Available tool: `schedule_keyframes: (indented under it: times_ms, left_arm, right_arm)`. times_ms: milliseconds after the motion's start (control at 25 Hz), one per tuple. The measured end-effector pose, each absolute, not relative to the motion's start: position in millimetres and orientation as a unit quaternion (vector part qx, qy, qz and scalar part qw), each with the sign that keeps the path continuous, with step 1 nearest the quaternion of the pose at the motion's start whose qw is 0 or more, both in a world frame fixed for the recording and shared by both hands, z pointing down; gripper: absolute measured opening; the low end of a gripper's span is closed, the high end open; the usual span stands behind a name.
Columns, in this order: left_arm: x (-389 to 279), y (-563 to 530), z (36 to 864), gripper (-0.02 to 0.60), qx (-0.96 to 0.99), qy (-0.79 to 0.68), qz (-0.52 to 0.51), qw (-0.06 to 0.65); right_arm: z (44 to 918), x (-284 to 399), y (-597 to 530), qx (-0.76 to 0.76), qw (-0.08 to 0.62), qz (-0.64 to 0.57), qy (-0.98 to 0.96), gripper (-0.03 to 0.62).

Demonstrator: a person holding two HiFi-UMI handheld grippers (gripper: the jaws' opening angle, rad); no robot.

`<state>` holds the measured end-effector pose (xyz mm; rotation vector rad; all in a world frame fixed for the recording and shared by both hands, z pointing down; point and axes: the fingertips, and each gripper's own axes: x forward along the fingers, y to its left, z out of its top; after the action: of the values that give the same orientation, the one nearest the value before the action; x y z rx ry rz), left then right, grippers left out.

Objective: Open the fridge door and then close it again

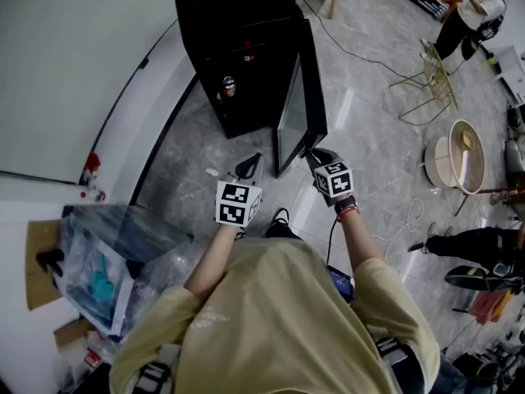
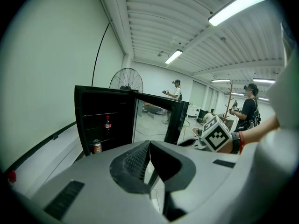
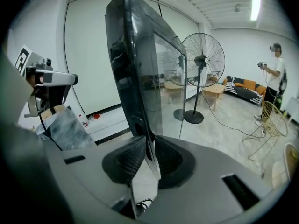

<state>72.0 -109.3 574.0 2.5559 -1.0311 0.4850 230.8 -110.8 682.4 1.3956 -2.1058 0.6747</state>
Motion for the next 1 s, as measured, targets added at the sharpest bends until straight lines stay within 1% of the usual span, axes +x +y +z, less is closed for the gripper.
schedule_keyframes:
  times_ms: [1000]
  left_arm:
    - [20.1,-116.1,584.5,0.018,0.881,-0.402,0.17,0.182]
  right_arm:
    - [684.0,171.0,-130.1,0.477,0.271,0.244,-0.8,0.096]
